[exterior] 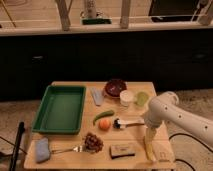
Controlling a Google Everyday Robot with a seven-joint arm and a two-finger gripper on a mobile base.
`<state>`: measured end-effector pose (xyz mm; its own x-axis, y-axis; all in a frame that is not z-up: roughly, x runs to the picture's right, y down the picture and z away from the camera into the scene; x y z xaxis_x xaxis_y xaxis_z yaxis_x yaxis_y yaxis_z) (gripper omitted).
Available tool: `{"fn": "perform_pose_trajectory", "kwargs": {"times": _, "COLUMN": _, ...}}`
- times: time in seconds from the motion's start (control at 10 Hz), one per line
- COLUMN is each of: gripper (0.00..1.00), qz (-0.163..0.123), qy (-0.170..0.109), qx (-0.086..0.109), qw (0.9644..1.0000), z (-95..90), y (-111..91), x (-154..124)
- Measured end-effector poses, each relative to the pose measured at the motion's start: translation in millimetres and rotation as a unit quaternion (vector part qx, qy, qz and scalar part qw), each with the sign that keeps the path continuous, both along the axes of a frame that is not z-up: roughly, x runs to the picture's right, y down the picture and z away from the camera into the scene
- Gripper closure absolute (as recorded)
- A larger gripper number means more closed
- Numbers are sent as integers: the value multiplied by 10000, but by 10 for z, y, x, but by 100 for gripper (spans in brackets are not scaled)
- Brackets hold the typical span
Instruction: Wipe tray with brush
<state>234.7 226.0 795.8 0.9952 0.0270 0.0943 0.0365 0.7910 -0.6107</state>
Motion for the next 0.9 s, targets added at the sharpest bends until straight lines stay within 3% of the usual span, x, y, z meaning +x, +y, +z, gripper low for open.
{"fn": "perform_pose_trajectory", "kwargs": {"times": 0.6, "gripper": 22, "qz": 20, "qy": -120, "qx": -60, "qw": 9999, "z": 198, "y": -114, "x": -268}}
{"fn": "perform_pose_trajectory", "kwargs": {"times": 0.9, "gripper": 49, "qz": 42, "qy": -231, "qx": -35, "qw": 9997, "z": 353, "y": -128, "x": -429}}
